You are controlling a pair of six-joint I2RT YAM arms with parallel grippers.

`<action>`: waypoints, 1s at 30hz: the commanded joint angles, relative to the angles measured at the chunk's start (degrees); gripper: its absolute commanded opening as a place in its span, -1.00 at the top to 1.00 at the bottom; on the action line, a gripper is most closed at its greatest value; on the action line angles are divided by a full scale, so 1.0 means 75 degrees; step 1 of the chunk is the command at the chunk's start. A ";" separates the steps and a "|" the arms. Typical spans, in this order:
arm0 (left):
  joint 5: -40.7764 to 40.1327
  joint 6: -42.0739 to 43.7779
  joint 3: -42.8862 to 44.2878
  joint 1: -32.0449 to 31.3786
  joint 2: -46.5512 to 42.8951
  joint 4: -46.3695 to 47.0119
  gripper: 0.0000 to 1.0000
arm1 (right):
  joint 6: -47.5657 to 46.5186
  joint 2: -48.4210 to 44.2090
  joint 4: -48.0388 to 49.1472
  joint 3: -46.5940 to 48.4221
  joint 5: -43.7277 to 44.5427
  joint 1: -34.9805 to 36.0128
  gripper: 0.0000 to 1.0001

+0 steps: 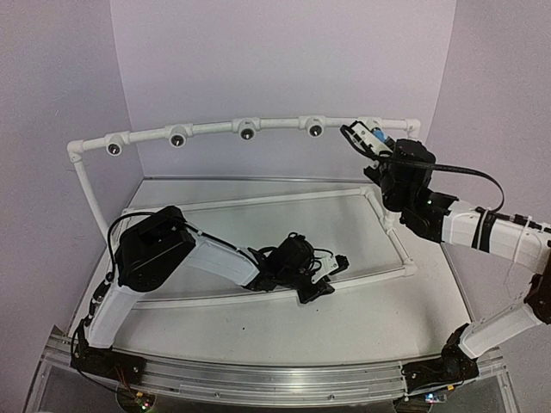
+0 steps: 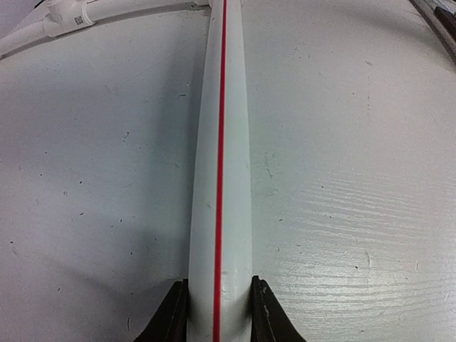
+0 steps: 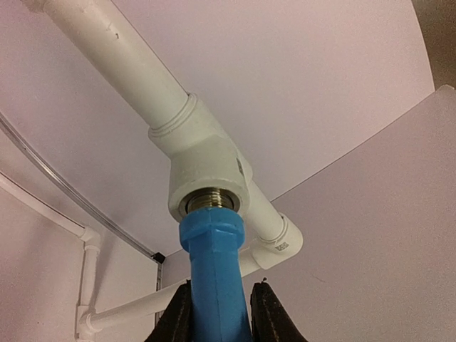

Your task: Install the water faucets

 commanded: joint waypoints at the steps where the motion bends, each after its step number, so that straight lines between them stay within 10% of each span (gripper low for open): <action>1: 0.0060 -0.0149 -0.0567 -0.0737 0.0435 -0.1358 1.00 | 0.1449 0.0168 0.0046 0.0509 -0.0544 -0.0034 1.00; 30: 0.0057 0.0000 -0.0798 -0.0952 0.0273 -0.1359 1.00 | 0.5836 0.0101 -0.1112 0.1156 -0.1774 -0.0485 1.00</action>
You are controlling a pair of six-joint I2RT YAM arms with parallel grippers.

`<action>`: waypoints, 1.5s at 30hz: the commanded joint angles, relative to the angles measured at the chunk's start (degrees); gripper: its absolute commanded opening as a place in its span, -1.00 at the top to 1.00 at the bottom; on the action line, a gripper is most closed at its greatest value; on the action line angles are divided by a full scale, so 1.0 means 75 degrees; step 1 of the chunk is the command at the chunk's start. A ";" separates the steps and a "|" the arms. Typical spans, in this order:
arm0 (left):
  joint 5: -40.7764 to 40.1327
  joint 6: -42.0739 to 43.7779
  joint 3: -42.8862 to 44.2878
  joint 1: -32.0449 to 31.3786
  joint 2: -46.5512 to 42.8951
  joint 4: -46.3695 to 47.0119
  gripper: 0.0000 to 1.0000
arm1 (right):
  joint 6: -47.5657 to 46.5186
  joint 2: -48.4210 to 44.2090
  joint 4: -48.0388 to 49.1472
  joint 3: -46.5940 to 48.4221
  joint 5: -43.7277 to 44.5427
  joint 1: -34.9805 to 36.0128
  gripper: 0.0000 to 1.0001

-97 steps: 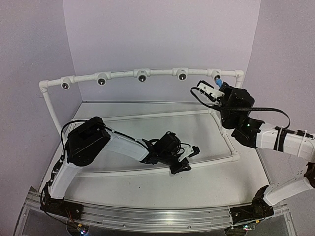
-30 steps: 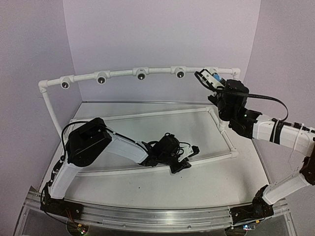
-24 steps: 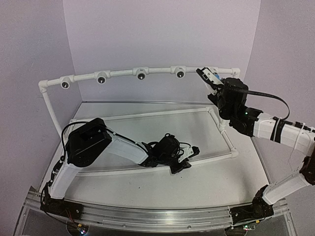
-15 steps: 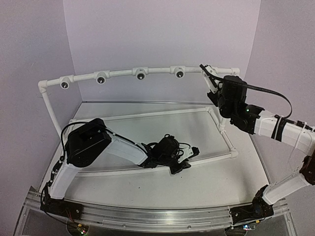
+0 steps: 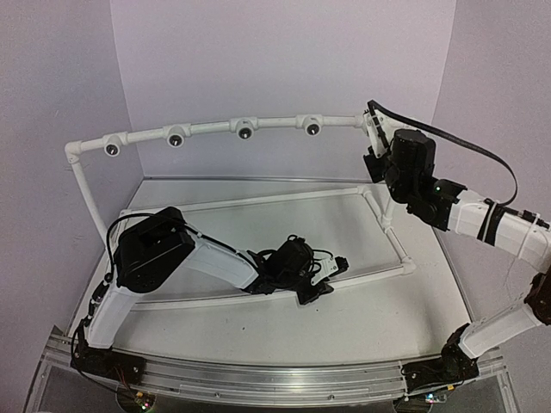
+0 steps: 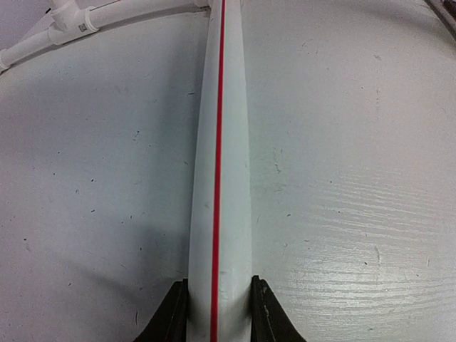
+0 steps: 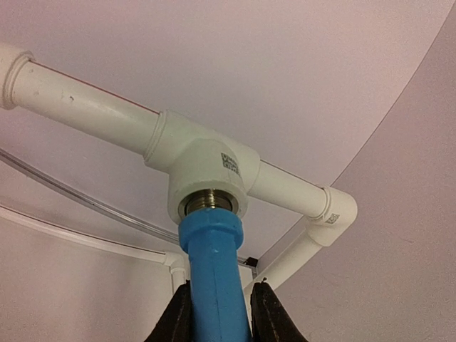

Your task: Install the water faucets

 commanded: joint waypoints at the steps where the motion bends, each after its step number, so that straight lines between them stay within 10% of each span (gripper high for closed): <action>1: 0.0527 -0.0231 -0.0560 -0.0834 0.0365 -0.1612 1.00 | 0.1797 0.0128 0.0846 0.0376 -0.0864 -0.0249 1.00; 45: 0.0568 -0.0205 -0.0584 -0.0858 0.0371 -0.1612 1.00 | 1.1748 0.0024 0.1272 0.0014 -0.4280 -0.1852 1.00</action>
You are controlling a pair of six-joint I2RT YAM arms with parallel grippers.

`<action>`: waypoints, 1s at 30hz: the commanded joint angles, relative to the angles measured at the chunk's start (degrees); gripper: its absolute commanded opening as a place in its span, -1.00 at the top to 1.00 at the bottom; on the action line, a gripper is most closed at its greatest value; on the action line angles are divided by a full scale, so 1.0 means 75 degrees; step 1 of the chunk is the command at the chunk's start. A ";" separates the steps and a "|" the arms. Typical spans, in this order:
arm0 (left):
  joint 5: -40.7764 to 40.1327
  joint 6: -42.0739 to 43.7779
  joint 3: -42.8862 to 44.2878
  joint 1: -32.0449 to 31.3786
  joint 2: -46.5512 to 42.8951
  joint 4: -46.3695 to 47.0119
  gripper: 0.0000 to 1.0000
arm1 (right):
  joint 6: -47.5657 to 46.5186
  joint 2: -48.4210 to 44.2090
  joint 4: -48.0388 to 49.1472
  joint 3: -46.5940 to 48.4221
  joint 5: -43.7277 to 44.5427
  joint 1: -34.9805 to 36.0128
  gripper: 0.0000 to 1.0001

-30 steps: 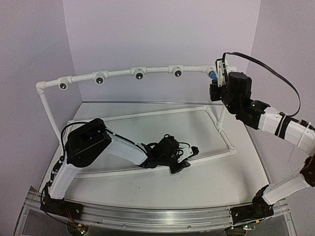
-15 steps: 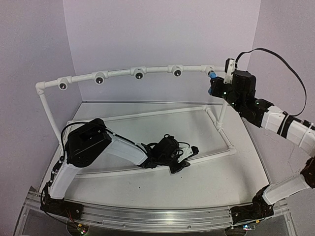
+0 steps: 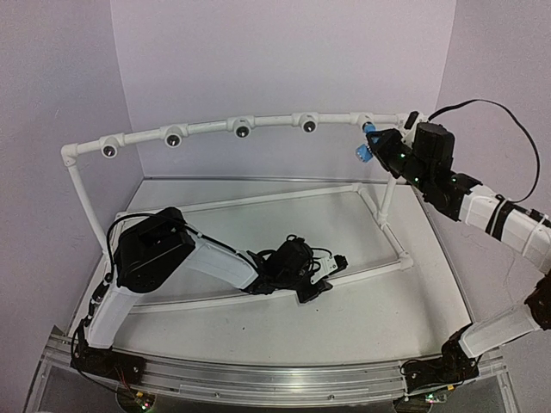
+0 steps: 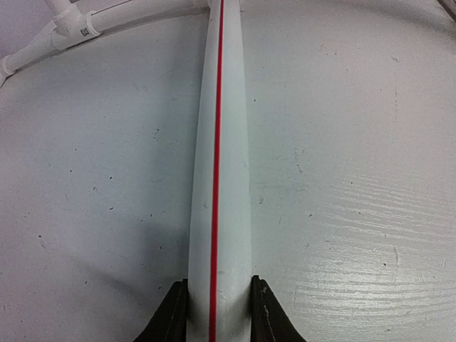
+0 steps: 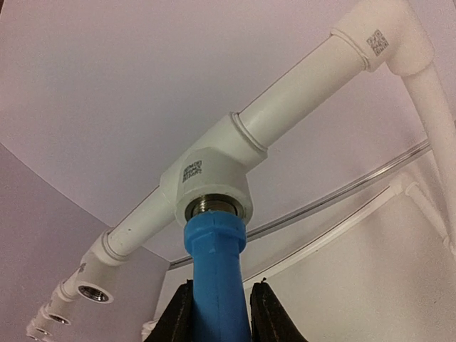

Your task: Install the water faucets

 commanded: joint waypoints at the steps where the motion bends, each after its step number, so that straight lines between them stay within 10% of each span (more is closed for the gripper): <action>1: 0.0882 -0.0231 -0.0543 -0.0852 0.0371 -0.1750 1.00 | 0.2142 0.0272 0.1597 -0.0065 -0.0017 -0.0484 1.00; 20: 0.0894 -0.0233 -0.0543 -0.0866 0.0381 -0.1757 1.00 | 0.7548 0.0283 0.3933 -0.1473 -0.0886 -0.0816 1.00; 30: 0.0892 -0.0250 -0.0483 -0.0866 0.0414 -0.1769 1.00 | 0.6687 -0.0560 0.3551 -0.2100 -0.0327 -0.0813 0.86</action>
